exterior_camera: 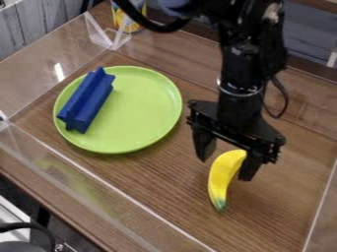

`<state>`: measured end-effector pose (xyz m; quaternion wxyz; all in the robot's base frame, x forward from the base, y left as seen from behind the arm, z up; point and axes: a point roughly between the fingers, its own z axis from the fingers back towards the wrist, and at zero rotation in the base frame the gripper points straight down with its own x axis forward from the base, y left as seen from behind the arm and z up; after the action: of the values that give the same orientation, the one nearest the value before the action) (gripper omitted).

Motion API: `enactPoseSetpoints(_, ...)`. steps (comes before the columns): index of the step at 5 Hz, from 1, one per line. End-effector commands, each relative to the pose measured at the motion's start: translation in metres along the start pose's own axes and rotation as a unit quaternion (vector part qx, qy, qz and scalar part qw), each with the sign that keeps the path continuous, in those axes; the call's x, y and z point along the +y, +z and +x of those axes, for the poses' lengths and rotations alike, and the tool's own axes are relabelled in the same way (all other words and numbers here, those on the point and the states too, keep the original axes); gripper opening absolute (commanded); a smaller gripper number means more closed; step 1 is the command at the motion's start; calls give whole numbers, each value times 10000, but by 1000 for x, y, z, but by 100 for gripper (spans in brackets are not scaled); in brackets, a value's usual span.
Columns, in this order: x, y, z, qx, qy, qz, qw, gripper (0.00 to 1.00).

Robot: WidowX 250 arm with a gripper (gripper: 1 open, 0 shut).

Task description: Put the banana in the green plate

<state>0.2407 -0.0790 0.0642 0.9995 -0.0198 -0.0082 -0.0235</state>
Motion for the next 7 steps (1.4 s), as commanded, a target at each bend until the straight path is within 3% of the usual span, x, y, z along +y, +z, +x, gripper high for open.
enactPoseSetpoints(1,-4,-3,3,-151,-33,-48,9999,100)
enactPoseSetpoints(5,-6,-30,7,-236,39,-149,9996,100)
enactPoseSetpoints(6,-6,-34,8,-247,66,-162,9995,0)
enactPoseSetpoints(7,-5,-31,9,-211,67,-121,9997,0)
